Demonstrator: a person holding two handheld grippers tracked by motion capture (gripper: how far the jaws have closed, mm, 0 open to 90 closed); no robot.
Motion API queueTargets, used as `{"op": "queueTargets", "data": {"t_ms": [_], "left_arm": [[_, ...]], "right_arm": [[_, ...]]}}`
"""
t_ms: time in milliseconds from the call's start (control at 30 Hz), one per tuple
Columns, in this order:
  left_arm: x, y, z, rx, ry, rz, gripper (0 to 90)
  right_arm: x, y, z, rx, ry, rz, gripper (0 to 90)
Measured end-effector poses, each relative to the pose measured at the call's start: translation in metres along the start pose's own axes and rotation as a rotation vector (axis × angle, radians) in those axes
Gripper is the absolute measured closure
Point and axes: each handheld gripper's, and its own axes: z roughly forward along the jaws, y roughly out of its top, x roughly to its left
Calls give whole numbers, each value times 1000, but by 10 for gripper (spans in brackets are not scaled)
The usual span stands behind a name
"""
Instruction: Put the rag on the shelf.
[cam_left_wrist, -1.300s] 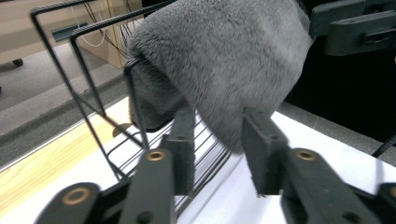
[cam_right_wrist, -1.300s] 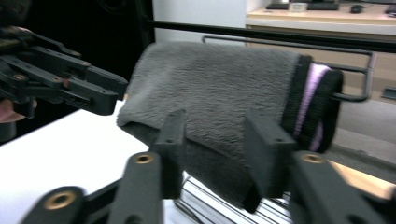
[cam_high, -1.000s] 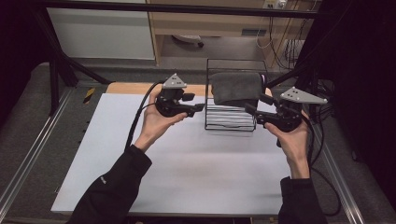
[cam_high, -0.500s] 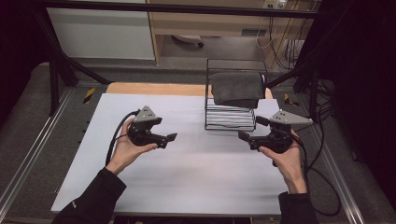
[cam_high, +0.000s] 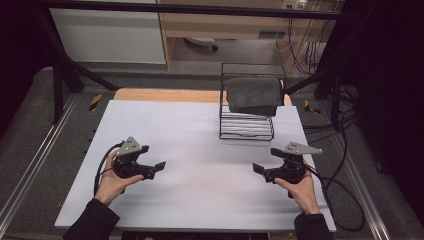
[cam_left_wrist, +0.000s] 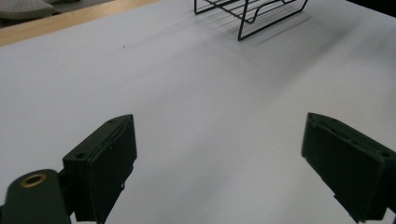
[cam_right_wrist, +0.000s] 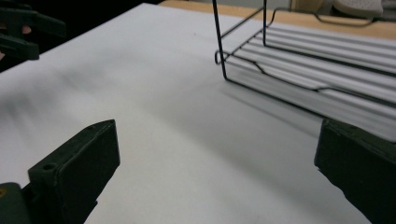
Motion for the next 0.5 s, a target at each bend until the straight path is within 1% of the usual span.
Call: {"op": "queueTargets", "data": {"t_ms": [167, 233, 300, 400, 433, 500], "left_arm": [[10, -21, -5, 24, 22, -5, 105], [13, -29, -7, 31, 27, -9, 106], [15, -36, -10, 29, 29, -19, 105], [18, -45, -13, 33, 34, -18, 106], [18, -48, -14, 37, 36, -22, 106], [20, -52, -15, 40, 39, -31, 106]], "right_arm": [[-7, -23, 0, 24, -3, 30, 9], [-10, -30, -1, 37, -7, 31, 9], [-12, -36, -2, 55, -13, 28, 9], [-15, -41, -4, 55, -13, 41, 9], [-16, -43, -5, 56, -15, 36, 9], [-17, -46, -5, 67, -17, 44, 9]]}}
